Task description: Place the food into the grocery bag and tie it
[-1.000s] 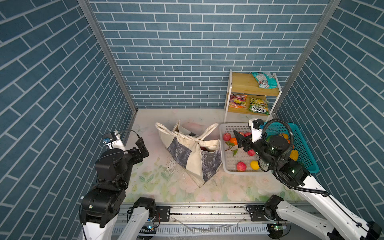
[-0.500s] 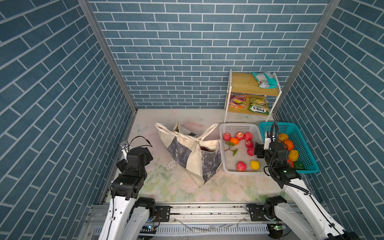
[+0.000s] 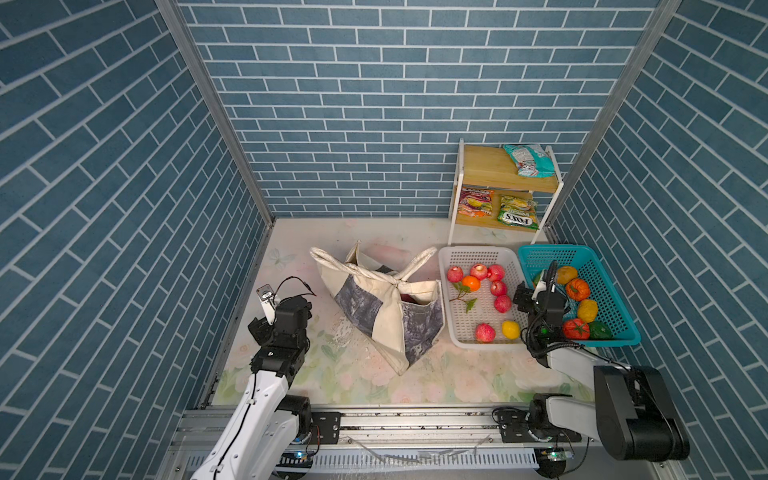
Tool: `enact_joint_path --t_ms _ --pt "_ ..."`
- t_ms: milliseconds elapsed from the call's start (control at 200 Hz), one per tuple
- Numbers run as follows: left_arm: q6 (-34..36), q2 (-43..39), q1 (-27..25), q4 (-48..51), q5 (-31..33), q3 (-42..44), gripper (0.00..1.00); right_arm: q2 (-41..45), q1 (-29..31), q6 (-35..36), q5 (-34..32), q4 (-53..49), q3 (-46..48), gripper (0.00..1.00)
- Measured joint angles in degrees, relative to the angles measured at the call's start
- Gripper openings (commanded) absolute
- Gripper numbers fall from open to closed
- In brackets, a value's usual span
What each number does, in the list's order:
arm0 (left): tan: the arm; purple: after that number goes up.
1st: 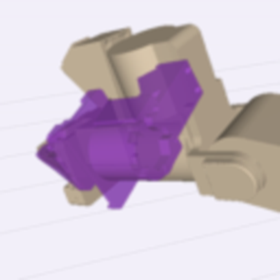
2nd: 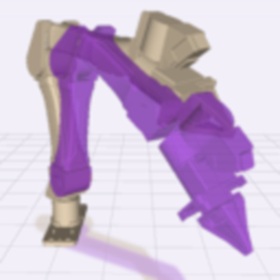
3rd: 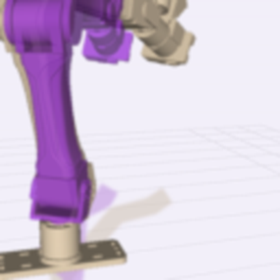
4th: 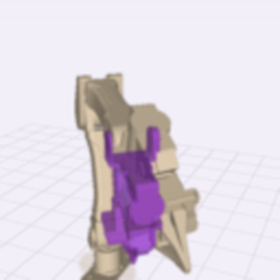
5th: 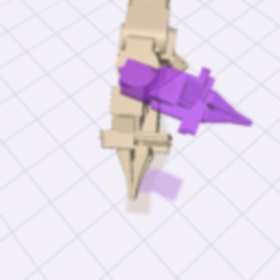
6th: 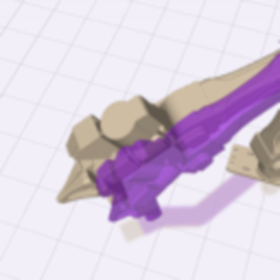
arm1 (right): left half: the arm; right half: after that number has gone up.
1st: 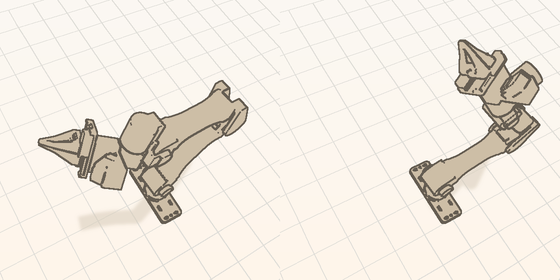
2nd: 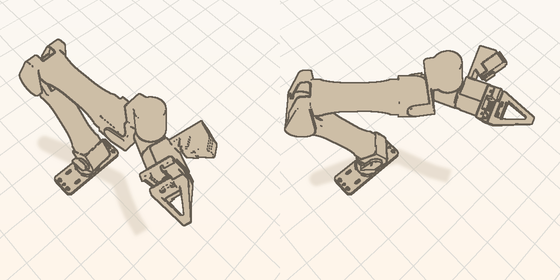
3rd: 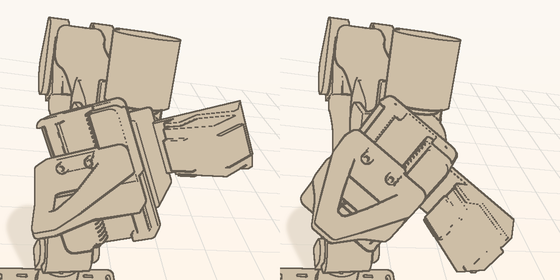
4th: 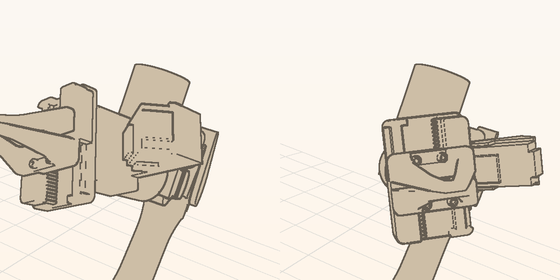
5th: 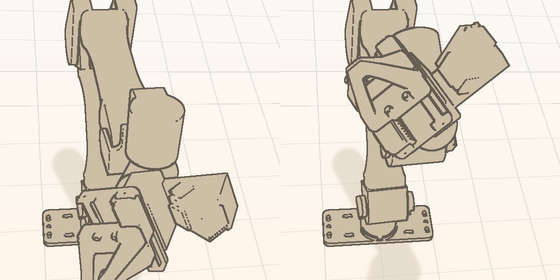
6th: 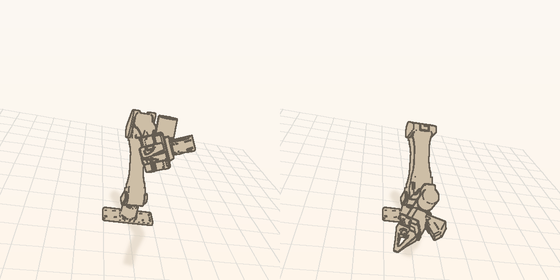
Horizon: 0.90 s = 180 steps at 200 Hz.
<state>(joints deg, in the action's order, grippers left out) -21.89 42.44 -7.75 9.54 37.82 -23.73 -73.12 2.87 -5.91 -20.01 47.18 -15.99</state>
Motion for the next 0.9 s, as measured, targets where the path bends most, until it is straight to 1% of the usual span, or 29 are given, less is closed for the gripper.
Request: enact_joint_path --t_ms 145,310,500,635,715,805,885,900 --pt "3.4 4.0 0.0 -10.7 0.0 4.3 1.0 -5.6 -2.6 -0.1 2.0 9.4 0.0 0.93" --pt "9.1 12.5 0.0 -26.3 -2.6 9.2 1.0 -12.2 -4.3 -0.3 5.4 17.9 -0.6 0.94" --pt "15.4 25.1 0.3 -46.4 -8.4 11.8 1.0 -13.3 -4.8 0.1 9.1 15.9 -3.1 0.94" --pt "19.5 32.5 1.2 -57.0 -12.6 11.6 1.0 -13.4 -4.9 0.2 10.4 13.5 -4.4 0.97" --pt "20.7 37.2 2.3 -61.1 -14.7 10.5 1.0 -13.7 -4.9 0.2 10.5 12.0 -5.4 0.97" --pt "22.0 41.3 2.8 -61.8 -17.3 7.8 1.0 -13.7 -4.9 0.2 10.7 11.3 -5.8 0.96" --pt "23.2 43.9 2.9 -61.6 -19.7 4.8 1.0 -13.7 -4.9 0.2 10.8 11.1 -5.9 0.89" --pt "23.3 44.3 3.0 -61.5 -20.1 4.3 1.0 -13.7 -4.9 0.2 10.8 11.2 -5.9 0.97"
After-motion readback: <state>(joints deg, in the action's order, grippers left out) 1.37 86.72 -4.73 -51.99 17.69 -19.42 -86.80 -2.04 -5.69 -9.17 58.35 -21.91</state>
